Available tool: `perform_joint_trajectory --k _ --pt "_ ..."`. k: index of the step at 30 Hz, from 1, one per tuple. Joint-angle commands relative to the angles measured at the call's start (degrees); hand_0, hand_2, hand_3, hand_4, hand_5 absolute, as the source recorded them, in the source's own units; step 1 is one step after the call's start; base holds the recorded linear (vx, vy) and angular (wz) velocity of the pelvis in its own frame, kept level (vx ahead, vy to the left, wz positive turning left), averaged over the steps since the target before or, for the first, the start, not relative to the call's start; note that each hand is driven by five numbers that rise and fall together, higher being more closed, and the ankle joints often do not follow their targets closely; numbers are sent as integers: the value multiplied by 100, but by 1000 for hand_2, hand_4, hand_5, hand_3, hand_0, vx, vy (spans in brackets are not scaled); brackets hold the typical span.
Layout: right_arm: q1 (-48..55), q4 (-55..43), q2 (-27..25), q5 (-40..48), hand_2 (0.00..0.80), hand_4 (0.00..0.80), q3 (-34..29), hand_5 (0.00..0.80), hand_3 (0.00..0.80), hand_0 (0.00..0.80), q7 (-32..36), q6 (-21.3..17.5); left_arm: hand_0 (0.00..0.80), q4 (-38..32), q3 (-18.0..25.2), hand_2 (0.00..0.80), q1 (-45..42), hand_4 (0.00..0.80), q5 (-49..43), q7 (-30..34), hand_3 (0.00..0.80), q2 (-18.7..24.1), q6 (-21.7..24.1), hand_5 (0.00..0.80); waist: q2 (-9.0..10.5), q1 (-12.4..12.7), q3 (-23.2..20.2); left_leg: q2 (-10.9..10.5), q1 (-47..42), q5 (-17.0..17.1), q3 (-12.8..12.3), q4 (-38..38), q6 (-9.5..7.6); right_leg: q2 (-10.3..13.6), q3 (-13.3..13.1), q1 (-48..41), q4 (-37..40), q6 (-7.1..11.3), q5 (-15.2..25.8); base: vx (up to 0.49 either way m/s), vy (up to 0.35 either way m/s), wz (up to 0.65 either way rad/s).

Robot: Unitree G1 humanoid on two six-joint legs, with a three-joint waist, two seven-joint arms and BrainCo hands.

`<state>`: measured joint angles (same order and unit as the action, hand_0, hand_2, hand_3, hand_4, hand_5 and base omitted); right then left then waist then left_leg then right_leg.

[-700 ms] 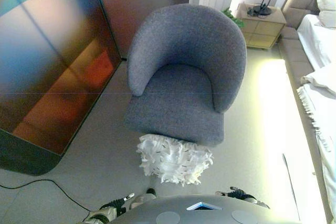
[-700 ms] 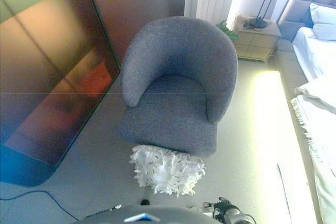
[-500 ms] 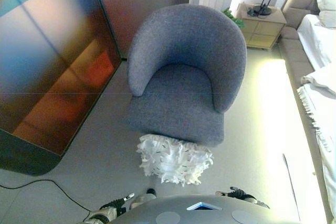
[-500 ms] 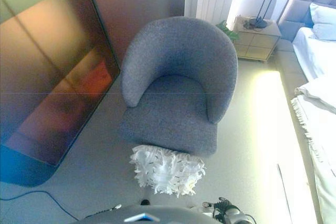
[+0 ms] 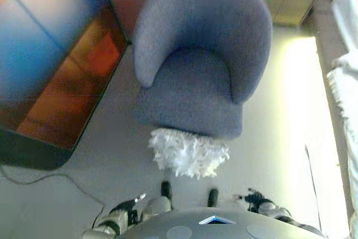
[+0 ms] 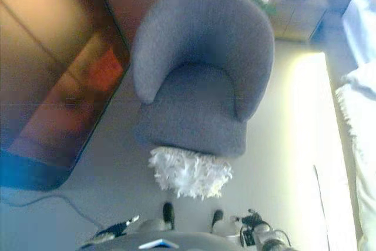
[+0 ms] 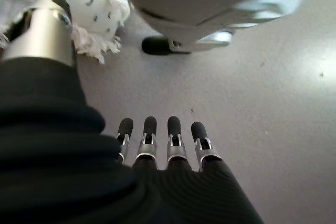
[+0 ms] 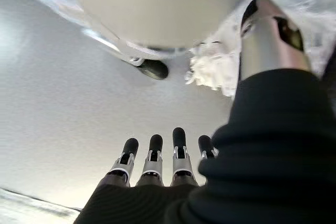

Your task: Pick up the cushion and take it to the sofa

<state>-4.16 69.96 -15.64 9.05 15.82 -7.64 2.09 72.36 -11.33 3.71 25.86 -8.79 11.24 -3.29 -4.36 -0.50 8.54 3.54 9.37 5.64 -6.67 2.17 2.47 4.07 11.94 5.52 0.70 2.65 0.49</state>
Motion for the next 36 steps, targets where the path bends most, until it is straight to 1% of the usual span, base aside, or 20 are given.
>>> perform_joint_trajectory --k 1,2,3,4,6,9,12,15,18,19,20,22,23,24,26,27,29,32,36 --pt "-525 -81 -22 402 0 0 180 0 0 0 -264 -321 0 -13 -154 0 491 0 302 -244 0 51 372 0 329 131 483 -290 227 -370 56 -242 -189 195 -331 697 -137 139 282 -141 61 5" --pt "-610 -64 -145 426 0 0 167 0 0 0 -227 -398 0 -57 21 0 581 0 466 -43 0 299 207 0 271 96 570 -291 355 -351 86 -309 -162 194 -334 860 -252 125 273 -114 120 3" --pt "-706 -49 -317 463 0 0 128 0 0 0 -154 -508 0 -31 106 0 769 0 493 144 0 470 154 0 229 74 677 -318 574 -341 75 -501 -152 237 -324 1075 -418 111 262 -104 132 2" --pt "-767 -47 -371 475 0 0 131 0 0 0 -135 -579 0 1 61 0 843 0 575 113 0 453 247 0 226 55 718 -328 735 -352 54 -631 -169 253 -333 1244 -531 102 250 -115 92 0" --pt "-928 -137 -362 645 0 0 176 0 0 0 -234 -691 0 -103 -153 0 1005 0 712 -139 0 342 441 0 284 68 885 -355 1205 -382 86 -1027 -198 273 -325 1672 -896 78 200 -143 -20 2" --pt "-1185 -338 -323 973 0 0 200 0 0 0 -420 -767 0 -381 -328 0 1244 0 695 -428 0 254 678 0 359 121 1107 -389 1793 -404 185 -1437 -210 296 -300 2243 -1373 69 121 -154 -55 11" --pt "-1525 -669 -365 1221 0 0 193 0 0 0 -573 -744 0 -784 -399 0 1556 0 757 -598 0 332 837 0 404 103 1279 -414 2309 -436 231 -1801 -202 250 -338 2762 -1777 40 51 -142 -12 20" --pt "-1818 -1018 -464 1475 0 0 179 0 0 0 -739 -772 0 -1240 -448 0 1863 0 880 -696 0 427 1242 0 411 75 1409 -396 2873 -567 258 -2406 -220 286 -368 3333 -2341 -37 -68 -119 21 10" --pt "-1974 -1421 -629 1568 0 0 157 0 0 0 -828 -792 0 -1777 -502 0 2000 0 881 -760 0 509 1756 0 400 84 1483 -320 3409 -770 259 -3054 -256 358 -392 3853 -2986 -114 -263 -54 19 6" --pt "-2009 -1547 -676 1590 0 0 152 0 0 0 -847 -788 0 -1980 -521 0 2018 0 857 -797 0 532 1893 0 393 95 1523 -282 3528 -1022 283 -3345 -233 358 -455 3975 -3313 -103 -490 0 0 0" --pt "-2053 -1674 -729 1631 0 0 140 0 0 0 -883 -820 0 -2178 -531 0 2037 0 805 -789 0 587 2079 0 393 108 1556 -233 3797 -1116 282 -3648 -239 390 -481 4210 -3649 -132 -572 0 0 0" --pt "-2111 -1901 -795 1703 0 0 95 0 0 0 -970 -859 0 -2455 -557 0 2058 0 691 -839 0 656 2299 0 380 112 1581 -174 4240 -1291 257 -4159 -248 430 -523 4605 -4188 -185 -712 -53 -7 -2" --pt "-2175 -1952 -845 1750 0 0 68 0 0 0 -976 -867 0 -2534 -575 0 2087 0 689 -836 0 691 2363 0 367 116 1607 -161 4540 -1417 282 -4549 -254 450 -569 4873 -4576 -219 -808 -42 -2 -7" --pt "-2233 -1947 -875 1773 0 0 53 0 0 0 -966 -877 0 -2542 -596 0 2114 0 707 -828 0 712 2404 0 361 118 1617 -159 4689 -1496 296 -4739 -264 466 -588 5023 -4770 -230 -865 -29 3 -5" --pt "-2405 -1961 -946 1832 0 0 39 0 0 0 -994 -861 0 -2600 -619 0 2196 0 657 -841 0 773 2466 0 341 126 1660 -180 5127 -1727 329 -5360 -292 522 -637 5487 -5393 -268 -1031 -29 15 5" --pt "-2453 -1968 -965 1883 0 0 49 0 0 0 -1011 -862 0 -2618 -632 0 2222 0 675 -869 0 788 2465 0 337 127 1659 -183 5253 -1792 341 -5516 -302 533 -659 5624 -5544 -278 -1079 -31 20 5" --pt "-2516 -2029 -985 1867 0 0 40 0 0 0 -1050 -893 0 -2606 -636 0 2283 0 657 -877 0 825 2526 0 336 114 1715 -222 5616 -2035 358 -6134 -345 560 -705 6014 -6106 -293 -1234 0 0 0" --pt "-2622 -2138 -1055 1841 0 0 59 0 0 0 -1056 -848 0 -2611 -632 0 2336 0 598 -885 0 895 2534 0 338 92 1755 -235 6083 -2275 353 -6812 -373 557 -768 6468 -6675 -307 -1410 -31 34 1" --pt "-2725 -2211 -1196 1883 0 0 89 0 0 0 -1007 -888 0 -2616 -619 0 2395 0 655 -898 0 980 2624 0 330 53 1797 -184 6512 -2514 316 -7434 -404 559 -830 6878 -7208 -316 -1625 -40 47 -8"
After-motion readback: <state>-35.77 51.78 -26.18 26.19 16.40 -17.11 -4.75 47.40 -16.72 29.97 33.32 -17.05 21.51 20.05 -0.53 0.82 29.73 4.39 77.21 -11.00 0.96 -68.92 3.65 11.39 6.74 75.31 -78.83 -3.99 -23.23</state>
